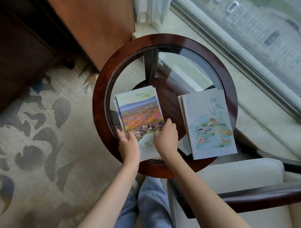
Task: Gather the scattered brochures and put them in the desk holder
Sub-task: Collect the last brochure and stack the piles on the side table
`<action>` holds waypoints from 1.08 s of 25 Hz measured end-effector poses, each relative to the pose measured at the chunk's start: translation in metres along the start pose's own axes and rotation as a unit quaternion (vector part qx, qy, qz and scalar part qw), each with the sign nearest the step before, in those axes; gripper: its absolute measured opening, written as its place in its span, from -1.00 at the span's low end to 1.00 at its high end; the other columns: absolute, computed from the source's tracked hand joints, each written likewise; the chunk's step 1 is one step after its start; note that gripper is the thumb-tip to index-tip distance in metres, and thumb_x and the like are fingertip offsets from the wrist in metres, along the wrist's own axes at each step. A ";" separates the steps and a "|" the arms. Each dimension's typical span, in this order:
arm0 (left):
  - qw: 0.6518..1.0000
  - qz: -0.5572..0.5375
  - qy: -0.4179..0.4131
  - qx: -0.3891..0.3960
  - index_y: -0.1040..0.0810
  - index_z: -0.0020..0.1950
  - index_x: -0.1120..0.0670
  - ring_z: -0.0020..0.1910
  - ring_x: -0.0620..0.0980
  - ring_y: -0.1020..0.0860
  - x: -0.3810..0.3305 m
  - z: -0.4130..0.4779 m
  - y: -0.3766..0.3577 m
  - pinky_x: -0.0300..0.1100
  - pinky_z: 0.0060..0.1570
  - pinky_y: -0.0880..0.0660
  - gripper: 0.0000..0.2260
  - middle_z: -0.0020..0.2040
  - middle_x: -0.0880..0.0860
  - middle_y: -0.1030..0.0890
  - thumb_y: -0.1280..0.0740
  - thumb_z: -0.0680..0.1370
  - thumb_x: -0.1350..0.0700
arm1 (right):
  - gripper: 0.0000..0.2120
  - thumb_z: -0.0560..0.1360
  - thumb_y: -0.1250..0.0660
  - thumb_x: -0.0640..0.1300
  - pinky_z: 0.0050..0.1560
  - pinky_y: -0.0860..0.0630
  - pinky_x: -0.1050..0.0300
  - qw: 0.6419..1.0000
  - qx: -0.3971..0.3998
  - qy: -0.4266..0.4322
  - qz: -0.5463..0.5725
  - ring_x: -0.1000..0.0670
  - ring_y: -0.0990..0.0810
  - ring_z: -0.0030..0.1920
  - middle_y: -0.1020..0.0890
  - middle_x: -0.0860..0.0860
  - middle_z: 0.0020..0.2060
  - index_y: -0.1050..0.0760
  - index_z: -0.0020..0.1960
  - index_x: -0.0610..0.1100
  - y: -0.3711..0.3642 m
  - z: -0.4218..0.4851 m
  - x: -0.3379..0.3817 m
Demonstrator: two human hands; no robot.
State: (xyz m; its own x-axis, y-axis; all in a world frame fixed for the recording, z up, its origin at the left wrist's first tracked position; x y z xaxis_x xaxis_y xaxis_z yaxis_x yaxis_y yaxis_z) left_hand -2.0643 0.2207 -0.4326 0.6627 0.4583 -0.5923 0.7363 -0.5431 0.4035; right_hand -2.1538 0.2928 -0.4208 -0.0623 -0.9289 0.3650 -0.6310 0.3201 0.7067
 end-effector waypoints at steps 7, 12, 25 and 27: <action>0.995 -0.024 0.091 0.021 -0.35 0.35 0.22 0.21 0.18 -0.49 0.011 0.023 0.011 0.05 0.24 -0.44 -0.57 0.29 0.18 -0.48 -0.32 0.53 0.10 | -0.68 0.57 -0.21 -0.14 0.25 -0.41 -0.12 0.995 0.031 -0.081 0.048 -0.18 -0.37 0.28 -0.38 -0.20 0.27 -0.30 0.27 -0.23 -0.005 -0.005 -0.016; 0.995 0.041 0.089 0.015 -0.34 0.31 0.18 0.19 0.17 -0.45 0.025 0.025 0.013 -0.05 0.09 -0.42 -0.60 0.30 0.21 -0.39 -0.33 0.51 0.16 | -0.56 0.50 -0.35 -0.08 0.15 -0.47 -0.07 0.991 0.073 -0.072 0.092 -0.19 -0.44 0.23 -0.43 -0.19 0.24 -0.26 0.25 -0.24 -0.011 -0.007 -0.034; 0.954 -0.072 -0.252 0.144 -0.42 0.04 -0.05 -0.05 -0.35 -0.55 -0.031 -0.005 0.027 -0.49 0.00 -0.43 -0.71 0.00 -0.07 -0.56 -0.23 0.54 0.35 | -0.86 0.44 -0.40 -0.15 -0.05 -0.47 0.23 0.953 -0.009 0.216 0.213 -0.04 -0.45 -0.13 -0.39 -0.03 -0.11 -0.47 -0.06 -0.15 0.043 0.000 -0.026; 0.953 -0.058 -0.266 0.130 -0.42 0.13 0.09 0.07 -0.20 -0.53 -0.035 -0.014 0.023 -0.46 0.05 -0.42 -0.79 0.09 0.07 -0.55 -0.23 0.55 0.32 | -0.86 0.45 -0.37 -0.22 -0.07 -0.50 0.17 0.935 -0.086 0.245 0.243 0.04 -0.49 -0.13 -0.40 0.08 -0.10 -0.48 -0.07 -0.02 0.051 -0.009 -0.025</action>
State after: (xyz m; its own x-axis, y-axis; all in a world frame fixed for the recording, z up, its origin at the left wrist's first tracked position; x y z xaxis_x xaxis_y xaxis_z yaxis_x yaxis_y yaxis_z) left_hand -2.0681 0.2022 -0.3928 0.3643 0.1415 -0.9205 0.6954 -0.6988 0.1678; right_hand -2.1774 0.3341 -0.3883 0.0787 -0.4830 0.8721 -0.4839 0.7463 0.4570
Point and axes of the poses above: each hand's wrist, its own z-axis towards the middle knuckle, its own y-axis out of the back of the hand, x = y × z, the point moved 3 cm from there along z, towards the middle knuckle
